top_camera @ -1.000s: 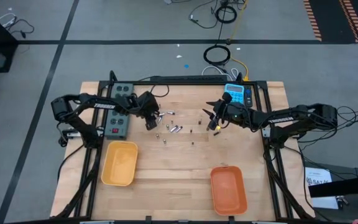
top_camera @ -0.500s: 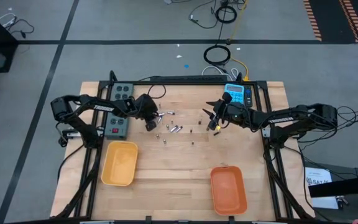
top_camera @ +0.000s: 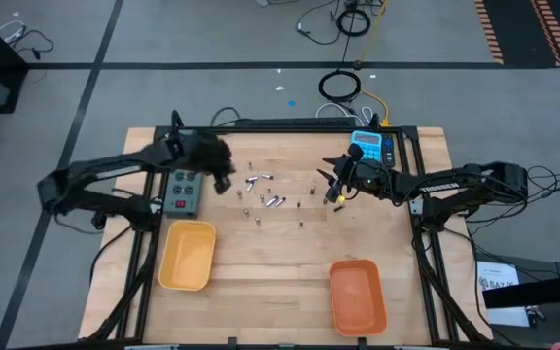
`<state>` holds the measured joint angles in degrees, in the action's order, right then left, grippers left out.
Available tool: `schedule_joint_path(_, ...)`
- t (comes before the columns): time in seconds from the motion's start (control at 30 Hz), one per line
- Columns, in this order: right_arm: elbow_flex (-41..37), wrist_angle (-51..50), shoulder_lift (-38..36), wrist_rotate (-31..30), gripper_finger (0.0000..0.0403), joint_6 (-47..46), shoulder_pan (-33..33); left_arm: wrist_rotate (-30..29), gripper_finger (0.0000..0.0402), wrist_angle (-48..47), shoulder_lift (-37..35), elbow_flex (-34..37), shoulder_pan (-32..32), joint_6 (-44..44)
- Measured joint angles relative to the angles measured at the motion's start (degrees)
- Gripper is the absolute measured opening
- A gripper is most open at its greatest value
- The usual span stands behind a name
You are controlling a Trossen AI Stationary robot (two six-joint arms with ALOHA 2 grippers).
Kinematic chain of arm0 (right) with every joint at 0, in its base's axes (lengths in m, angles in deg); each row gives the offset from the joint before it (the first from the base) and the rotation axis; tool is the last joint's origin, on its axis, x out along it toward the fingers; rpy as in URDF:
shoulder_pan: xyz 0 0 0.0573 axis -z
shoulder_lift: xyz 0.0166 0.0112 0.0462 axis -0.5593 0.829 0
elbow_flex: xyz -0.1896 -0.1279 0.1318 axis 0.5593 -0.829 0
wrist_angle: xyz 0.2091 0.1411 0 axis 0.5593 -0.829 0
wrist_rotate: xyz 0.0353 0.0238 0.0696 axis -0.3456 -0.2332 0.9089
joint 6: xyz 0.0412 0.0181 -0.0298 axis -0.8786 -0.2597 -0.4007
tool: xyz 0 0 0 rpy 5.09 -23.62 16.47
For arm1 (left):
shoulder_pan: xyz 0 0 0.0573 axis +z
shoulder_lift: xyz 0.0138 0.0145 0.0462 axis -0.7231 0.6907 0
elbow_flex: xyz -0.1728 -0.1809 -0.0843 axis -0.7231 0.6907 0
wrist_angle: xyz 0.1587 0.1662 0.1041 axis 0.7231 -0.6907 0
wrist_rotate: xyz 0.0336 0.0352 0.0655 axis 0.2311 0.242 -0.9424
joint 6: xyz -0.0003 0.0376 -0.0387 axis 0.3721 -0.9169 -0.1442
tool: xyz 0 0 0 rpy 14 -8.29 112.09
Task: Sort batteries
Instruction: Put the silver battery into the yellow bin
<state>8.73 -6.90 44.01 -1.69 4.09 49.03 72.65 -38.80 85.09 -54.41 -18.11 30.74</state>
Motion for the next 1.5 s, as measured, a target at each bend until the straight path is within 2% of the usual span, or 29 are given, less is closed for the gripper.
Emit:
schedule_joint_path(0.13, 0.0, 0.0, 0.0, -0.1, 0.0166, -0.5, 0.0, 14.5, 0.0052, -14.6, -5.5, -0.7, -4.6, 14.3)
schedule_joint_path(0.27, 0.0, 0.0, 0.0, -0.1, 0.0166, -0.3, 0.0, 18.9, 0.0052, -20.5, -8.4, 2.7, -15.5, 29.7)
schedule_joint_path(0.4, 0.0, 0.1, 0.0, -0.1, 0.0166, -0.1, 0.0, 19.2, 0.0052, -20.5, -8.5, 7.3, -27.6, 44.5)
schedule_joint_path(0.57, 0.0, 0.7, 0.0, 0.1, 0.0166, -0.6, 0.0, 7.5, 0.0053, -20.3, -6.1, 10.9, -37.1, 55.8)
schedule_joint_path(0.63, 0.0, 0.7, 0.0, 0.3, 0.0166, -0.9, -0.1, 5.7, 0.0077, -17.6, -4.3, 11.0, -39.3, 57.4)
schedule_joint_path(0.8, -0.1, -0.1, 0.0, 2.8, 0.0166, -1.1, -0.9, 3.6, 0.0200, -11.5, 1.5, 10.9, -42.6, 59.3)
schedule_joint_path(0.9, -0.1, -0.2, 0.0, 2.9, 0.0166, -0.3, -1.2, 3.4, 0.0232, -11.4, 6.5, 10.8, -44.5, 60.2)
schedule_joint_path(1.0, -0.1, -0.4, 0.0, 2.9, 0.0166, 0.8, -1.3, 2.8, 0.0231, -8.2, 11.0, 10.5, -45.3, 60.3)
schedule_joint_path(1.17, -0.1, -1.7, 0.0, 2.9, 0.0166, 2.3, -1.3, 1.0, 0.0202, -4.0, 16.1, 6.5, -45.4, 58.8)
schedule_joint_path(1.37, -0.1, -2.6, 0.0, 3.1, 0.0166, 3.6, -1.3, -0.2, 0.0176, -3.3, 16.2, 2.4, -43.4, 60.6)
schedule_joint_path(1.5, -0.1, -3.2, 0.0, 3.1, 0.0166, 4.2, -1.2, 4.5, 0.0168, -8.3, 15.4, -0.6, -42.6, 60.5)
